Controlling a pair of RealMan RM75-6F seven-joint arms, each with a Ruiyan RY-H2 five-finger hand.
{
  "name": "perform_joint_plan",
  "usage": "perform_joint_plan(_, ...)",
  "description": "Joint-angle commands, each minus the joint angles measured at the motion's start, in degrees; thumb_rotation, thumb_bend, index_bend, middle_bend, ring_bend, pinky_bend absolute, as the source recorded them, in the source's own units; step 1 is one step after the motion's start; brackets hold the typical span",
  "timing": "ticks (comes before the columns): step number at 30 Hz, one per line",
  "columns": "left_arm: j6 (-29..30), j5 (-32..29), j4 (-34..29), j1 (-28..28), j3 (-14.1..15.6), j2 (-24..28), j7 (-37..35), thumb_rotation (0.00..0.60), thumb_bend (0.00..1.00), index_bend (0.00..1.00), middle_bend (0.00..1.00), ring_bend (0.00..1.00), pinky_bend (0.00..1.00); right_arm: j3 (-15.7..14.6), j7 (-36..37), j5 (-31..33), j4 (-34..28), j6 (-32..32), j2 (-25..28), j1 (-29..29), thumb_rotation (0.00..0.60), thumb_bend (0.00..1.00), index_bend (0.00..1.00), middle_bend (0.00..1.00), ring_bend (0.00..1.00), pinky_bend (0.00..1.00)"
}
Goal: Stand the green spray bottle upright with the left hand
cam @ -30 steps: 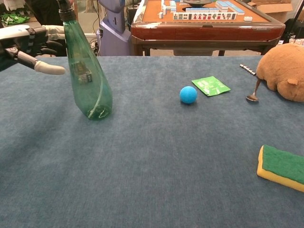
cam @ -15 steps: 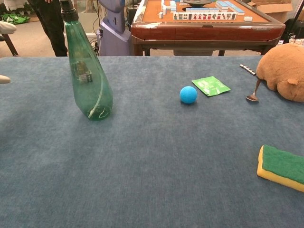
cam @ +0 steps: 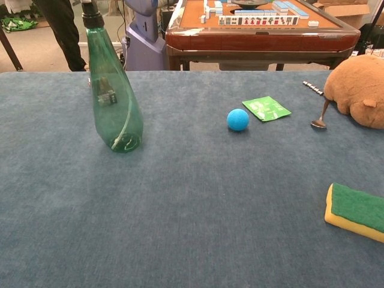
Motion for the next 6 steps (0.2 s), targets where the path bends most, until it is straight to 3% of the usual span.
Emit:
perform_joint_plan(1,1.8,1.8,-0.6,1.5,1.2,-0.2,3.0,0.6,0.05,0.07,0.0,0.0,0.0,0.0,0.1,0.0,0.1,-0.1,-0.1,0.1,0.6,0.3,0.23,0.15,0.0,0.0)
perform_joint_plan(6,2.5,3.2,-1.5,2.7,1.7,-0.2,3.4,0.6,0.05,0.07,0.0,0.0,0.0,-0.2,0.0,-0.2,0.0,-0.1,-0.3,0.2,0.6,0.3,0.23,0.15,0.0,0.0)
